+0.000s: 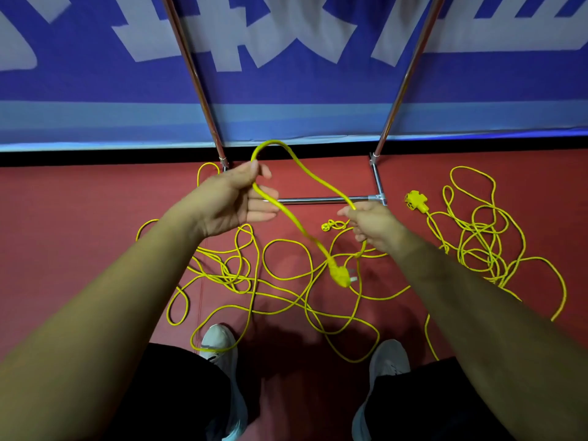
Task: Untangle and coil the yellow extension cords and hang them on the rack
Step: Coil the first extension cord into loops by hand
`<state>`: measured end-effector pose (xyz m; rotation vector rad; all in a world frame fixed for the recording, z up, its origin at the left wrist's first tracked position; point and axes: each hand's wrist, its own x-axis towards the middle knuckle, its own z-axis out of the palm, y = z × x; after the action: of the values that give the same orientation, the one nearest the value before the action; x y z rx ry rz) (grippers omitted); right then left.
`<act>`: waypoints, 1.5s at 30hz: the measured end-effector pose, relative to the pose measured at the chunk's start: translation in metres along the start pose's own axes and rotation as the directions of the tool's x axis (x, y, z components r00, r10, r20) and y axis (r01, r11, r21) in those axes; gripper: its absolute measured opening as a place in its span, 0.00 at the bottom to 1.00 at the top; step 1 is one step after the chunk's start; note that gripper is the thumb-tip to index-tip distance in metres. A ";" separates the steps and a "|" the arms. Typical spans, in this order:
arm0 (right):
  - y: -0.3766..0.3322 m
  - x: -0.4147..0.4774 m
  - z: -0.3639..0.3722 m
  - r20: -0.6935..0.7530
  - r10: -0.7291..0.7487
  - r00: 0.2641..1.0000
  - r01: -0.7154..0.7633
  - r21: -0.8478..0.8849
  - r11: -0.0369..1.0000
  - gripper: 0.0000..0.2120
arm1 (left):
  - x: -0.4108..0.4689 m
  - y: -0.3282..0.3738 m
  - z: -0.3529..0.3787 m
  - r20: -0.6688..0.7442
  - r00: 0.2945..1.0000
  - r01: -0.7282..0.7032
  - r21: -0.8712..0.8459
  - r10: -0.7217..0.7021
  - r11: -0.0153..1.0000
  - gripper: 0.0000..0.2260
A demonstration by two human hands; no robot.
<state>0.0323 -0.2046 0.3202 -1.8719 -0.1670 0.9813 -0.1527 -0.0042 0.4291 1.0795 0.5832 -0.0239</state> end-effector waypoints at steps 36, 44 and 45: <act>-0.069 -0.076 0.041 0.503 -0.402 0.765 0.585 -0.283 0.760 0.07 | 0.015 -0.010 -0.026 -0.110 0.912 -0.263 0.583 0.396 0.769 0.10; -0.083 -0.075 0.036 0.297 -0.626 0.721 0.690 -0.220 0.690 0.06 | 0.009 -0.014 -0.019 0.200 0.977 -0.190 0.635 0.078 0.749 0.28; -0.083 -0.073 0.037 0.252 -0.632 0.733 0.679 -0.202 0.706 0.05 | 0.009 -0.014 -0.017 0.214 0.973 -0.207 0.658 0.083 0.724 0.24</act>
<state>-0.0181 -0.1730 0.4207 -1.7581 -1.0620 0.6128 -0.1569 0.0054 0.4079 1.8245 0.3241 -0.2067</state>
